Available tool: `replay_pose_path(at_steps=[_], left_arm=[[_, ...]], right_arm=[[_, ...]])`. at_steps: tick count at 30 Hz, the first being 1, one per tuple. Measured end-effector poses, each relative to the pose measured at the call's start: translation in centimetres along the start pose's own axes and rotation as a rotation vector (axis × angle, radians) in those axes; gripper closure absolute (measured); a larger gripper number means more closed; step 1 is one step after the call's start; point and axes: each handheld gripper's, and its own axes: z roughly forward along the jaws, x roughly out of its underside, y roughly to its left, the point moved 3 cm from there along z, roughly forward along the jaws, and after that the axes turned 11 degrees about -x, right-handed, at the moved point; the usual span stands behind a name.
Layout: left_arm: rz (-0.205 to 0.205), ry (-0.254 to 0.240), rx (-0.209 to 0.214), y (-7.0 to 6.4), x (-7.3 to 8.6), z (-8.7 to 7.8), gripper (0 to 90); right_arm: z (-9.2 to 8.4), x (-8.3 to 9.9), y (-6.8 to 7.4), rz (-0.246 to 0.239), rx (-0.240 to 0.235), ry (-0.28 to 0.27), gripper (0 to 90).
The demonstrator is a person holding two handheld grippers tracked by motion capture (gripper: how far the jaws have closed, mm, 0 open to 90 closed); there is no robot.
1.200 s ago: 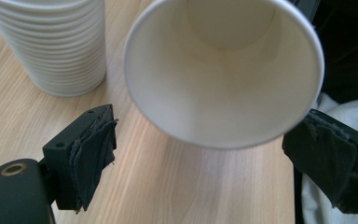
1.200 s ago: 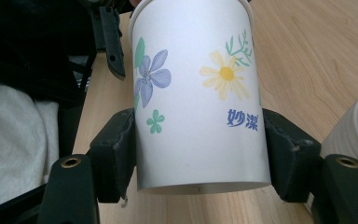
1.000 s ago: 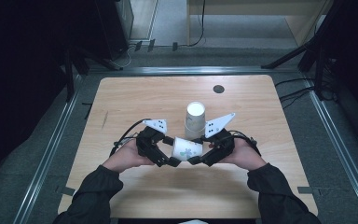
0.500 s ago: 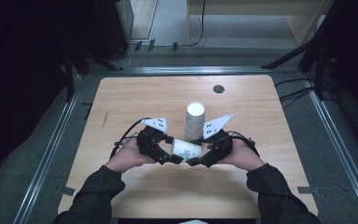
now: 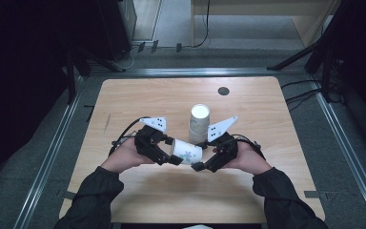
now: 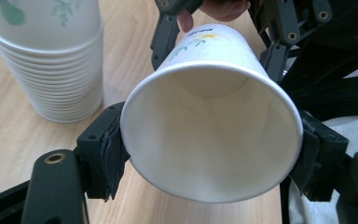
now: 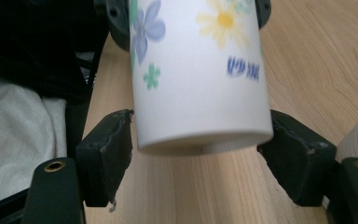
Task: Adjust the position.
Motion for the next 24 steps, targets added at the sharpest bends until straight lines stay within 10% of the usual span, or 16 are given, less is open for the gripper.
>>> replay_pose_path(at_steps=[24], left_arm=[[0.201, 0.281, -0.13, -1.4, -0.9, 1.8, 24.1]], right_arm=[[2.3, 0.5, -0.5, -0.007, 0.025, 0.079, 26.7]])
